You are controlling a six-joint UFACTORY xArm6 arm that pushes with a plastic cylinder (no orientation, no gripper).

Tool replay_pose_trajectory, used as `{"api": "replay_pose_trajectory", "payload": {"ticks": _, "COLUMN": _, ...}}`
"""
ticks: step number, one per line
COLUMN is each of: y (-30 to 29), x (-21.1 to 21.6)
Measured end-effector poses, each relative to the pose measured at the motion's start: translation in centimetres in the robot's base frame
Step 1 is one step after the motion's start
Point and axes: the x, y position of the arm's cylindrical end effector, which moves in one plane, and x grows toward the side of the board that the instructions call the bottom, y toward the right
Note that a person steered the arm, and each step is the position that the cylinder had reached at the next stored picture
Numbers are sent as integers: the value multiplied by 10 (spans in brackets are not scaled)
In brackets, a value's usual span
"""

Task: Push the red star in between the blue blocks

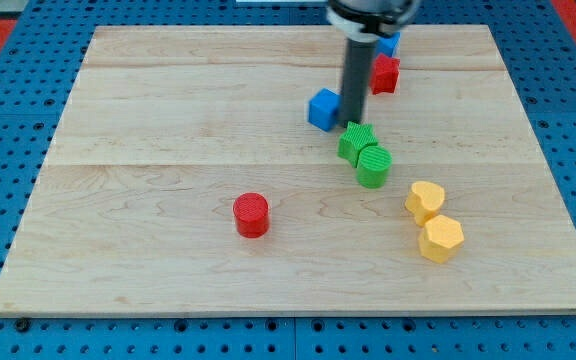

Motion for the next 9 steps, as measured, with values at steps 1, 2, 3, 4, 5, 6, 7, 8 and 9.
{"api": "replay_pose_trajectory", "payload": {"ticks": 1, "y": 43, "x": 7}}
{"api": "replay_pose_trajectory", "payload": {"ticks": 2, "y": 90, "x": -17}}
{"api": "replay_pose_trajectory", "payload": {"ticks": 3, "y": 91, "x": -57}}
{"api": "replay_pose_trajectory", "payload": {"ticks": 4, "y": 133, "x": -69}}
{"api": "replay_pose_trajectory", "payload": {"ticks": 5, "y": 156, "x": -86}}
{"api": "replay_pose_trajectory", "payload": {"ticks": 6, "y": 130, "x": -102}}
{"api": "replay_pose_trajectory", "payload": {"ticks": 7, "y": 104, "x": -87}}
{"api": "replay_pose_trajectory", "payload": {"ticks": 8, "y": 76, "x": -67}}
{"api": "replay_pose_trajectory", "payload": {"ticks": 9, "y": 61, "x": -60}}
